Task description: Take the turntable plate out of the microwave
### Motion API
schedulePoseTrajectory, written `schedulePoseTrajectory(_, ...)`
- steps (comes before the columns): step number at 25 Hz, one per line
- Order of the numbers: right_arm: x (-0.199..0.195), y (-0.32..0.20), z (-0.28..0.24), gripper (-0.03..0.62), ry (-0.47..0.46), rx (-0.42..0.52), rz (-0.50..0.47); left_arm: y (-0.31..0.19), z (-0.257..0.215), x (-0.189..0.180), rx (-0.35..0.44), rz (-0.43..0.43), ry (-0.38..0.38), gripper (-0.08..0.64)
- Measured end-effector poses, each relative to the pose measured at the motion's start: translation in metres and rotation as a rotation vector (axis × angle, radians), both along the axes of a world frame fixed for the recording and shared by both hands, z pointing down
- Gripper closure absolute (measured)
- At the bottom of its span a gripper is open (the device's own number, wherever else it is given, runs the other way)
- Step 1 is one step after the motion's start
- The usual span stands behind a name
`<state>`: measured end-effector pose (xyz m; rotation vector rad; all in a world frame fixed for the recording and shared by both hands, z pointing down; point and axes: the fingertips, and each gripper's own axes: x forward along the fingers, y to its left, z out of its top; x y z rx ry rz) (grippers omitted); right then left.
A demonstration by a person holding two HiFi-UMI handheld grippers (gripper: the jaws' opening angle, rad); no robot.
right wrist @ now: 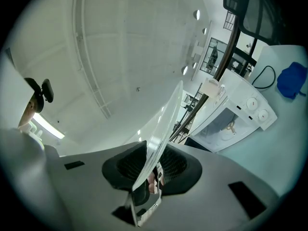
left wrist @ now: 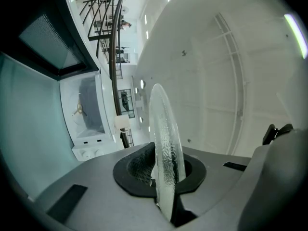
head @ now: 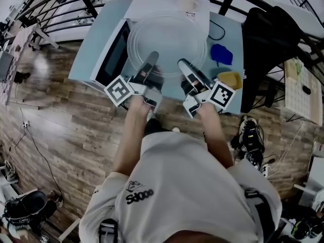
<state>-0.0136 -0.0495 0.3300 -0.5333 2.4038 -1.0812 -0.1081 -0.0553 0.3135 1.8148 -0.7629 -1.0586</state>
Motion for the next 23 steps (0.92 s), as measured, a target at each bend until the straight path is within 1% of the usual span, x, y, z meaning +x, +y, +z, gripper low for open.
schedulePoseTrajectory(13, -0.008, -0.005, 0.001, 0.523, -0.002, -0.005, -0.007, -0.004, 0.002, -0.008, -0.014, -0.008, -0.015, 0.518)
schedulePoseTrajectory(23, -0.014, 0.004, 0.003, 0.523, 0.006, -0.017, -0.018, 0.004, 0.006, -0.013, -0.028, -0.012, -0.006, 0.518)
